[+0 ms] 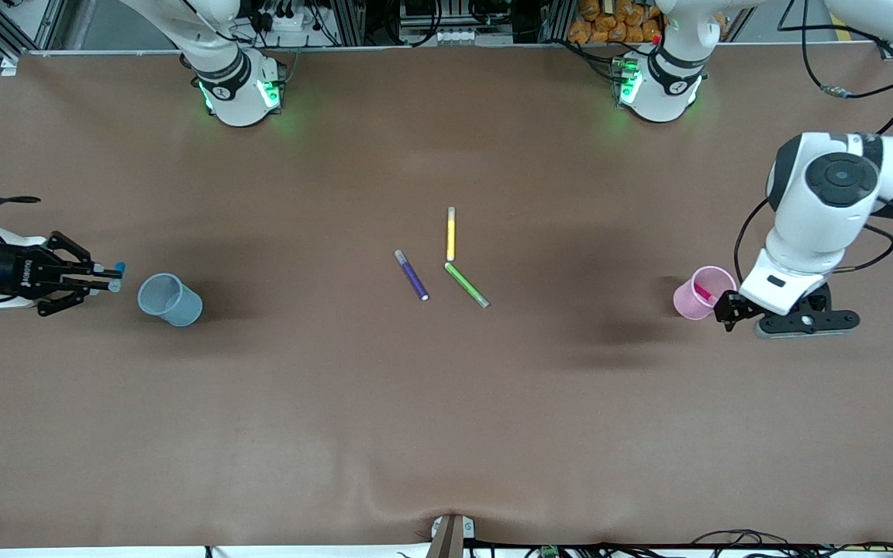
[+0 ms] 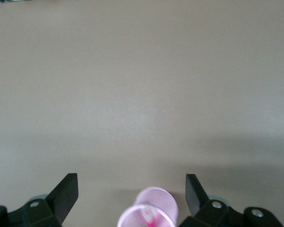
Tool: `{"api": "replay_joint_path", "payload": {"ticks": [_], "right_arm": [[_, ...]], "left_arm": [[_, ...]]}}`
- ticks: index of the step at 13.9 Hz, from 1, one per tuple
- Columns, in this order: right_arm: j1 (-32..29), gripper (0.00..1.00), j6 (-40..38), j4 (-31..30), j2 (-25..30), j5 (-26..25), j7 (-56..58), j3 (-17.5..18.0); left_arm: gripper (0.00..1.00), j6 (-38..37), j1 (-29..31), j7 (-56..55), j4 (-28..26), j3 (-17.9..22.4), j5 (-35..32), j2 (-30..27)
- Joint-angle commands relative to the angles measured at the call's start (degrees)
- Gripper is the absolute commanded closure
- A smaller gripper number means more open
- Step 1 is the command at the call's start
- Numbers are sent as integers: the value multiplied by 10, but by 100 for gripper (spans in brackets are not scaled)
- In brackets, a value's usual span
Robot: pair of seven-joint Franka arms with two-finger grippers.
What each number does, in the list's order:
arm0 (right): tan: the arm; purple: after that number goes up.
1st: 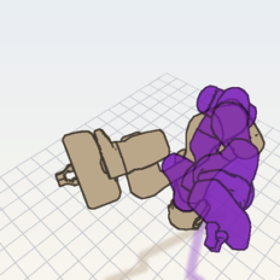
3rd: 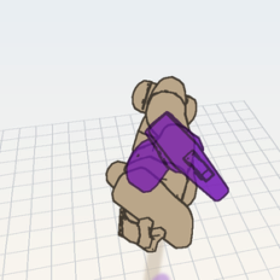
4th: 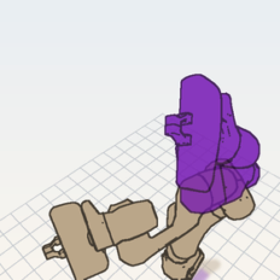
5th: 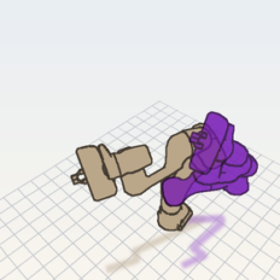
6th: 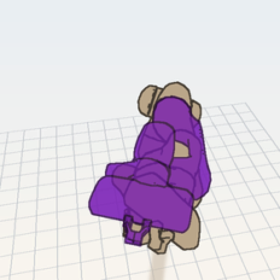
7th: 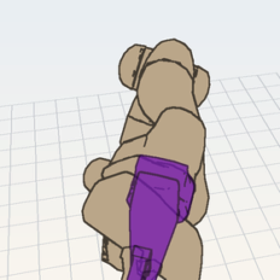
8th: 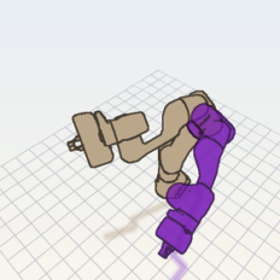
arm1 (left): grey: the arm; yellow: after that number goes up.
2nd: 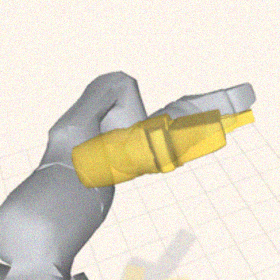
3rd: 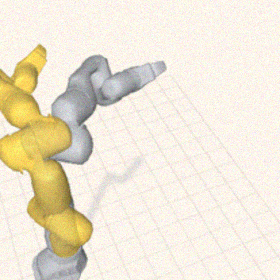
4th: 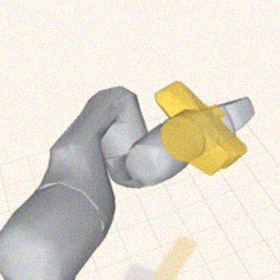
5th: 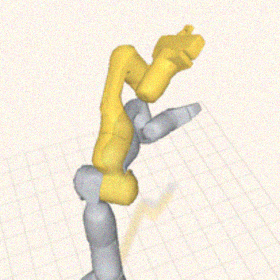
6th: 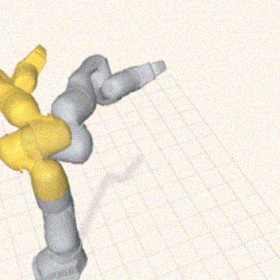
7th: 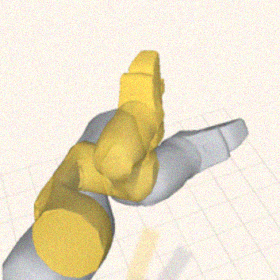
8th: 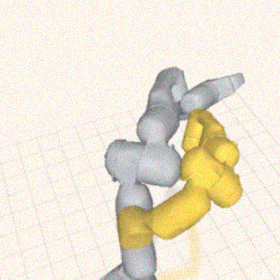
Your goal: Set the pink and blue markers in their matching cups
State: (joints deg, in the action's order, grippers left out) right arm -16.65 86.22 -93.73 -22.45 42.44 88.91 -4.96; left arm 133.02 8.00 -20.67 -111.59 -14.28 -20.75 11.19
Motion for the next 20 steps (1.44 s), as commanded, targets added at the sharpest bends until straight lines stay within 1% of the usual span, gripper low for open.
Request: {"api": "replay_joint_path", "payload": {"ticks": [1, 3, 5, 8, 10, 13, 14, 16, 17, 18, 19, 20], "right_arm": [[-17, 100, 1, -2, -30, -16, 25, 9], [-16, 100, 3, -3, -41, -25, 26, 9], [-15, 100, 5, -2, -53, -25, 29, 9], [-8, 100, 46, -1, -58, -22, 34, 11], [-5, 100, 68, 1, -64, -19, 38, 11], [-1, 100, 92, 1, -89, -15, 71, 13], [-2, 100, 93, 1, -93, -14, 71, 13], [-2, 100, 92, 0, -94, -15, 71, 13], [-2, 76, 92, 0, -94, -14, 70, 13], [-1, 23, 93, 1, -94, -12, 62, 13], [-3, 0, 92, 3, -93, -9, 68, 13], [-3, 0, 87, 4, -89, -7, 61, 13]], "left_arm": [[0, -127, -1, 22, 95, -25, 60, 6], [0, -193, -5, 33, 142, -27, 81, 6], [0, -261, -19, 33, 192, -29, 117, 8], [0, -322, -41, 33, 251, -30, 127, 8], [0, -387, -43, 32, 296, -30, 171, 7], [0, -455, -38, 34, 337, -33, 198, 0], [0, -470, -33, 34, 349, -33, 207, -2], [0, -479, -32, 74, 355, -31, 218, -16], [0, -481, -32, 81, 355, -30, 219, -20], [0, -491, -33, 80, 355, -29, 222, -26], [0, -493, -33, 83, 353, -27, 223, -41], [0, -496, -23, 85, 344, -24, 234, -57]]}}
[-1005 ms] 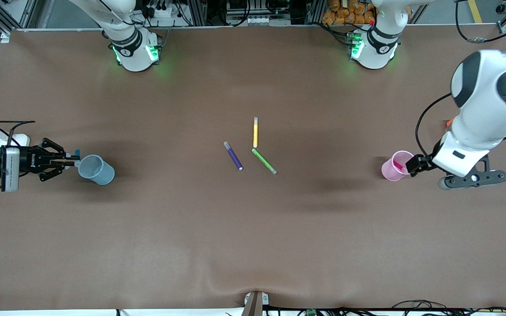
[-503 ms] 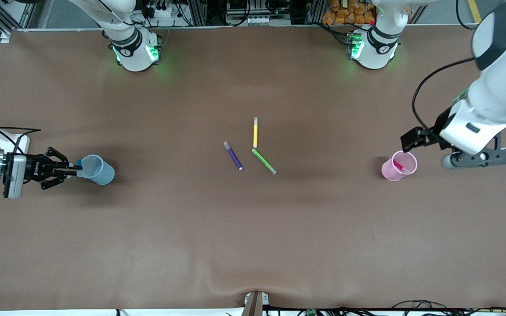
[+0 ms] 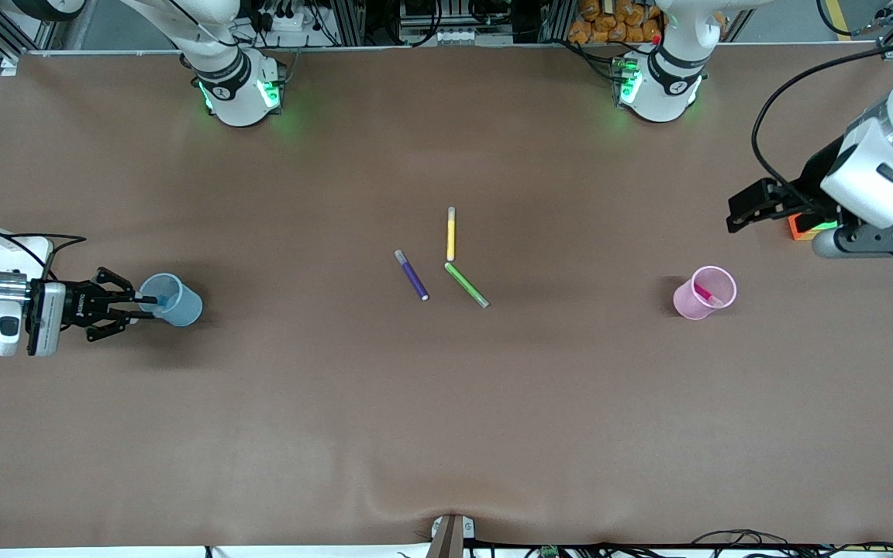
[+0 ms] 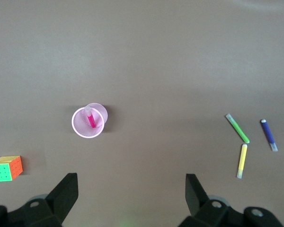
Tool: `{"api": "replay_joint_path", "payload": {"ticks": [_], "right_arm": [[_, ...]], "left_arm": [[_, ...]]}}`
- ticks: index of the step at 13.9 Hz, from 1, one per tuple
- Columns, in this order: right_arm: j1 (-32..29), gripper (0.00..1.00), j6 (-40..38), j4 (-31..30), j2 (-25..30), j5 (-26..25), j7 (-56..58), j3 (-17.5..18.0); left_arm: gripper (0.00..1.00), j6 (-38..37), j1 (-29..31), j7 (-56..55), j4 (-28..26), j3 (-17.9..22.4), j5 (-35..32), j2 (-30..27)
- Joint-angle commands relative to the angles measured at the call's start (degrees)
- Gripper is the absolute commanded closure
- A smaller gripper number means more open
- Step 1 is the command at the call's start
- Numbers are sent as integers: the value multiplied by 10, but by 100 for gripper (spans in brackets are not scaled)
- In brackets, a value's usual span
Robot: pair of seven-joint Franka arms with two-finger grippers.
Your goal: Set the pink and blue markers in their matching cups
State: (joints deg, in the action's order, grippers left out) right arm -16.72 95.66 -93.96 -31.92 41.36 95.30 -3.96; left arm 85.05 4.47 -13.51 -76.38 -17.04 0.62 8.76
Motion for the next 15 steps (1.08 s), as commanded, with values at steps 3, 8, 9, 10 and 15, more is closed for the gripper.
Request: {"api": "replay_joint_path", "payload": {"ticks": [3, 8, 9, 10, 15], "right_arm": [[-2, 0, -19, 10, 27, 3, -60, 2], [26, 0, -11, 14, 90, -37, -213, 2], [36, 0, -9, 14, 102, -54, -251, 1], [47, 0, -4, 14, 116, -72, -289, 1], [110, 0, 35, 11, 199, -235, -511, 2]], "left_arm": [[0, -16, 25, 16, -7, 3, 27, -33], [0, -16, 27, 17, -7, 4, 20, -30], [0, -16, 27, 17, -7, 4, 19, -29], [0, -16, 27, 18, -7, 5, 20, -28], [0, -16, 41, 84, -13, 26, 20, -28]]}}
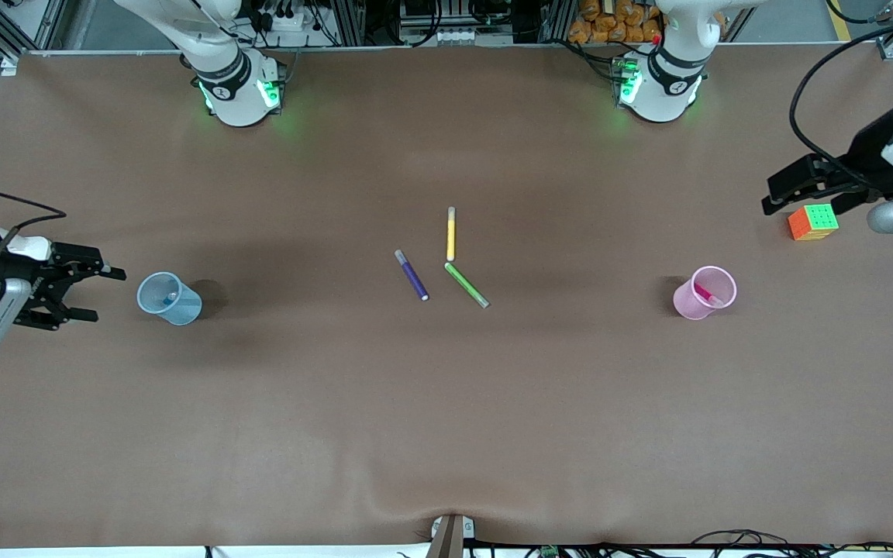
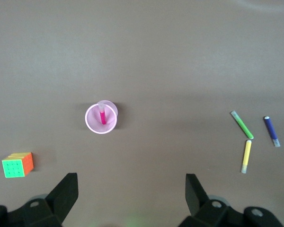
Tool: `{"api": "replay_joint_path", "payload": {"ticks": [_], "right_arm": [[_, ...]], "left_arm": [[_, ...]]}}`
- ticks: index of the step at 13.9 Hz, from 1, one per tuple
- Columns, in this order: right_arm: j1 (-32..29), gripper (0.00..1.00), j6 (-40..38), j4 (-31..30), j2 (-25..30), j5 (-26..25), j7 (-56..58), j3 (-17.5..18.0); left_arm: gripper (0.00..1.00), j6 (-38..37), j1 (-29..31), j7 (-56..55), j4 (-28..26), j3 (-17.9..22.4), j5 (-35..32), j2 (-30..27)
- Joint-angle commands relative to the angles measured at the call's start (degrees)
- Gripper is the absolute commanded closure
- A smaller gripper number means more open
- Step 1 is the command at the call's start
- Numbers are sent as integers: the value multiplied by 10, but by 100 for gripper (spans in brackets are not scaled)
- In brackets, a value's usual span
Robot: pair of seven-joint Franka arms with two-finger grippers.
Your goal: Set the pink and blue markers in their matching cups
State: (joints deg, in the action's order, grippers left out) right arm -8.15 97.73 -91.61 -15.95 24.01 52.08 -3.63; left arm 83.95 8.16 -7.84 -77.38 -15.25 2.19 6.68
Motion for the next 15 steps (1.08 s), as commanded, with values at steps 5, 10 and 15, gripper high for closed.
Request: {"api": "replay_joint_path", "payload": {"ticks": [5, 10, 15], "right_arm": [[64, 0, 39, -45, 99, -198, -249, 0], [63, 0, 73, -146, 185, -211, -404, 0], [60, 0, -30, -97, 201, -212, -551, -1]], "left_arm": [[0, -40, -78, 62, -18, 116, -13, -16], [0, -34, -89, 63, -38, 117, -31, -32], [0, -14, -87, 63, -37, 116, -29, -28]]}}
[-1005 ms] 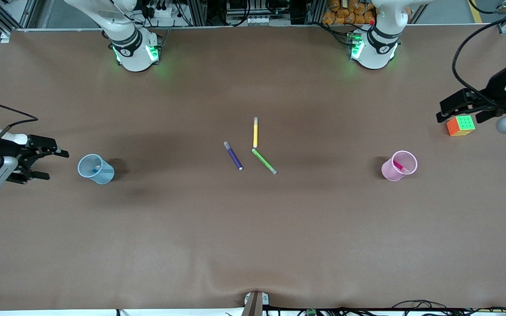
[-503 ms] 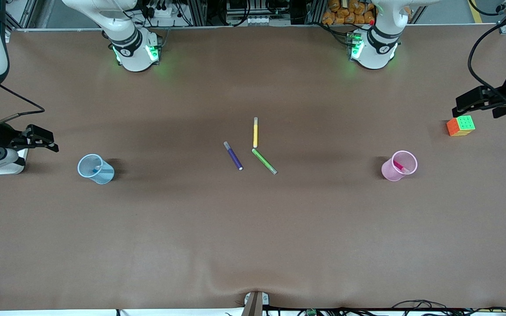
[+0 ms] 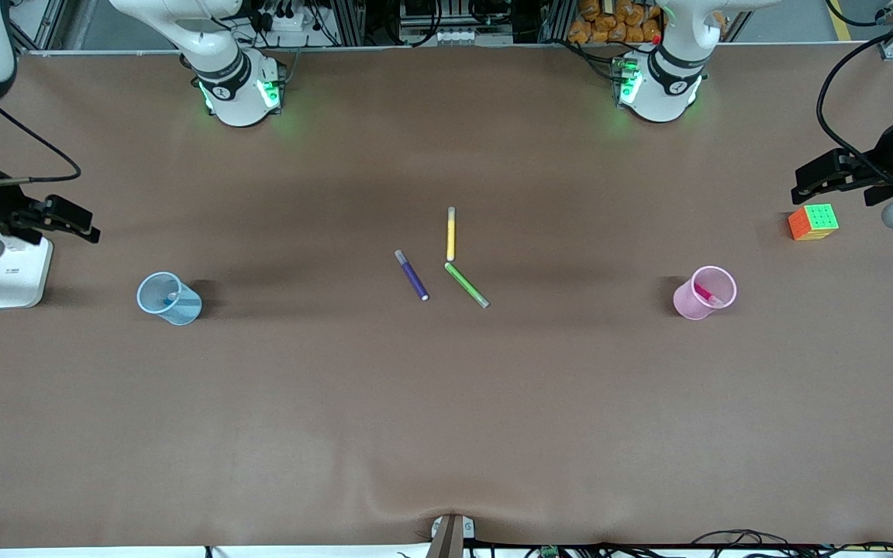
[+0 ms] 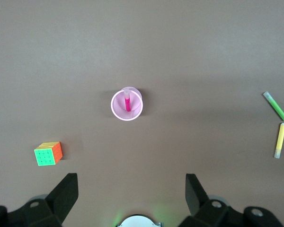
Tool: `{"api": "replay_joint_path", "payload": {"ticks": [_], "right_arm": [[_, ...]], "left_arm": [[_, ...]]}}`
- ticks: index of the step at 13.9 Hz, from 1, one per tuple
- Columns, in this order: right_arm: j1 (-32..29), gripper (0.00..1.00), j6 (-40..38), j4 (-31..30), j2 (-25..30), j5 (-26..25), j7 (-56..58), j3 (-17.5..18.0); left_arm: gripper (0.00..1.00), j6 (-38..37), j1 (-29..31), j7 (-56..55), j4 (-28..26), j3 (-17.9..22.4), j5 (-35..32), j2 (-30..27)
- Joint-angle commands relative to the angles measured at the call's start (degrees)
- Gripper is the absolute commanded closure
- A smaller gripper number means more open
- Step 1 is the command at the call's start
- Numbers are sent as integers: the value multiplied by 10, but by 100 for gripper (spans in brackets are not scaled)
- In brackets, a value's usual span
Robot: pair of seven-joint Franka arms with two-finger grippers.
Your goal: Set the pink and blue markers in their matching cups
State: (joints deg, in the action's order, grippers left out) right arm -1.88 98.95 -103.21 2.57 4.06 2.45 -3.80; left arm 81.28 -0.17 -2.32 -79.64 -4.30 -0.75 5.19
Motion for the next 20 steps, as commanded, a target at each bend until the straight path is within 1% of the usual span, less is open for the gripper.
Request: {"api": "replay_joint_path", "payload": {"ticks": [1, 4, 6, 8, 11, 13, 15, 19, 20], "right_arm": [[-4, 0, -66, 41, 13, -12, -60, 1], [-7, 0, -74, 77, 8, -16, -51, 0], [-9, 0, -83, 116, -14, -16, -46, -2], [-10, 0, -110, 148, -28, -24, -44, -2], [-18, 0, -111, 148, -29, -32, -11, -2], [-17, 0, -113, 144, -30, -32, -9, -2], [-15, 0, -135, 144, -30, -32, -9, -2], [-13, 0, -133, 147, -29, -31, -9, -1], [-12, 0, -132, 147, -29, -31, -9, 0]], "left_arm": [[0, 12, 3, 8, -15, 3, 3, -13], [0, 12, -1, 7, -11, 3, 3, -11], [0, 12, -4, 6, -11, 2, 1, -10], [0, 12, -4, 3, -11, 2, 4, -10], [0, 12, -2, 5, -11, 2, 4, -9], [0, 12, -2, 7, -8, 2, 3, -5], [0, 12, 0, 9, -8, 2, 3, -5], [0, 12, 3, 10, -7, 2, 8, -6], [0, 12, 3, 8, -7, 3, 18, -5]]}}
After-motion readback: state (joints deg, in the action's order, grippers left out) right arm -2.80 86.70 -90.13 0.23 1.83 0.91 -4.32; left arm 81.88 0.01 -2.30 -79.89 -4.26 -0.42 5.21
